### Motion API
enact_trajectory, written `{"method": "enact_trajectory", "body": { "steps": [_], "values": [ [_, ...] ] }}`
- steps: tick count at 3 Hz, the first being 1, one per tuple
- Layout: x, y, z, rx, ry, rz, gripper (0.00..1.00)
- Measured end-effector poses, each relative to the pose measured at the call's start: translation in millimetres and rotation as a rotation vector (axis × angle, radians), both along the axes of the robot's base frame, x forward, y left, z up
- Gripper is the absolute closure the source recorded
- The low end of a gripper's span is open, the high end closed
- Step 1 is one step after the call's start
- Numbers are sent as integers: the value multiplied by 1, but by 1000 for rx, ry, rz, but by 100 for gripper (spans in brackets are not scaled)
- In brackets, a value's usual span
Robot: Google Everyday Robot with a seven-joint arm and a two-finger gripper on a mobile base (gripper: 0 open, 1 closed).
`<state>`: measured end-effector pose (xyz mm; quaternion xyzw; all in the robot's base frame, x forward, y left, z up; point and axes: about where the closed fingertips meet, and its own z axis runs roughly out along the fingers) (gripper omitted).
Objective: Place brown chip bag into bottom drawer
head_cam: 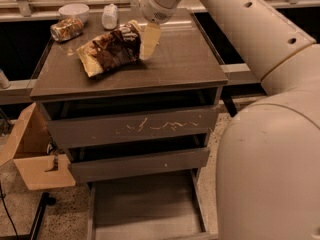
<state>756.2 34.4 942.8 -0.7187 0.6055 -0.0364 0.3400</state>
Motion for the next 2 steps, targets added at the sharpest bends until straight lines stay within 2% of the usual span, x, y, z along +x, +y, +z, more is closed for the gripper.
{"method": "enact_trajectory", "body": {
  "steps": [1, 2],
  "values": [
    [17, 22, -20, -28, 8, -7, 0],
    [28, 30, -31, -83, -10, -39, 0]
  ]
}}
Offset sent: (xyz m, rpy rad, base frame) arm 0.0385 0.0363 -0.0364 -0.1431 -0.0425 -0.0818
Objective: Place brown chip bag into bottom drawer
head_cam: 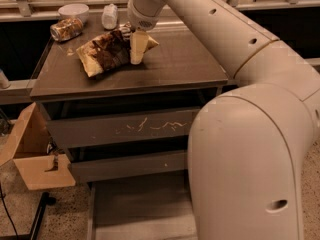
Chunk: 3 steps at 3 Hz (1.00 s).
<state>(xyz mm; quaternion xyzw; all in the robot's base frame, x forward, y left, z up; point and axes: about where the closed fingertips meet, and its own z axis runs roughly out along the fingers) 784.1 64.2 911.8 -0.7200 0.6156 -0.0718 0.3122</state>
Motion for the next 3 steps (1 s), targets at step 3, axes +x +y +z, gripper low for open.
{"method": "enact_trajectory", "body": {
  "steps": [3],
  "values": [
    [31, 3, -51, -140, 92, -91, 3]
  ]
}}
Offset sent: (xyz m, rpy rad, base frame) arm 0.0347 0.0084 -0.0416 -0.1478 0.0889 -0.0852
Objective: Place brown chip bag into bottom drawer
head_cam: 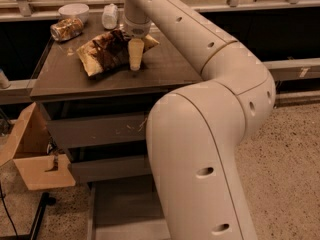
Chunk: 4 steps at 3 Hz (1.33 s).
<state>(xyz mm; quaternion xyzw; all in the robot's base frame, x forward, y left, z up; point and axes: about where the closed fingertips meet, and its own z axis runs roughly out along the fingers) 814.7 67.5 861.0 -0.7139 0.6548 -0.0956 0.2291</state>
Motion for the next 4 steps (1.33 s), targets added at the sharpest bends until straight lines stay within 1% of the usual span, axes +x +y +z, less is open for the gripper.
{"method": "enact_trajectory", "body": {
  "steps": [4],
  "values": [
    [0, 0, 0, 0, 0, 0, 97]
  ]
}}
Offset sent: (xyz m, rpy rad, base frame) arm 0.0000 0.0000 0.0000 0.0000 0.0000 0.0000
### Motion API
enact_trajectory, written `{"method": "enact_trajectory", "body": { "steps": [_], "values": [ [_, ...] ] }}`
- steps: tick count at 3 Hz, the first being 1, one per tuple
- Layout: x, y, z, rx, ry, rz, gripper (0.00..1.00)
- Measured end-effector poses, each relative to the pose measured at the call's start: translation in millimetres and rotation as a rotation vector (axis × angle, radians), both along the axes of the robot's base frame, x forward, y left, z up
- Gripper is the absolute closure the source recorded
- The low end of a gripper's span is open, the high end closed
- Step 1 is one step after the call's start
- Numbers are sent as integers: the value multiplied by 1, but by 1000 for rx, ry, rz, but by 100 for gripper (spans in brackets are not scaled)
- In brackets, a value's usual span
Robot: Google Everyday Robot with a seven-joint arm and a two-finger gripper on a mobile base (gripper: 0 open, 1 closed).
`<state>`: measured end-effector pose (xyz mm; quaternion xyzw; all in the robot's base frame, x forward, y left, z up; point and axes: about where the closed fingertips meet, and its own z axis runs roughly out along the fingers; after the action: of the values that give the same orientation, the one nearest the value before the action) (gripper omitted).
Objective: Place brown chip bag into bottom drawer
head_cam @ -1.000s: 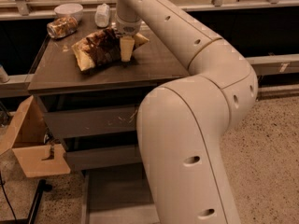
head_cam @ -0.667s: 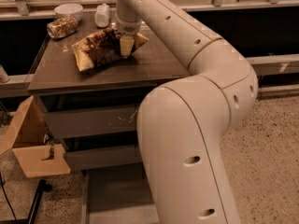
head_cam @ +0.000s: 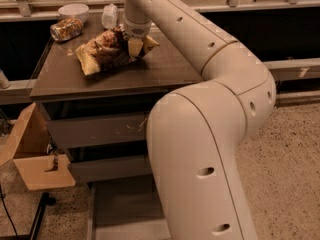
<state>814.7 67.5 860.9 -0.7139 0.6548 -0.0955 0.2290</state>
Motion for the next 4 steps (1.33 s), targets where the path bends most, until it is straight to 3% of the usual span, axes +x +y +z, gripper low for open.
{"method": "enact_trajectory", "body": {
  "steps": [2, 4],
  "values": [
    [0, 0, -1, 0, 2, 0, 100],
    [-16, -19, 31, 24, -1, -6, 100]
  ]
}}
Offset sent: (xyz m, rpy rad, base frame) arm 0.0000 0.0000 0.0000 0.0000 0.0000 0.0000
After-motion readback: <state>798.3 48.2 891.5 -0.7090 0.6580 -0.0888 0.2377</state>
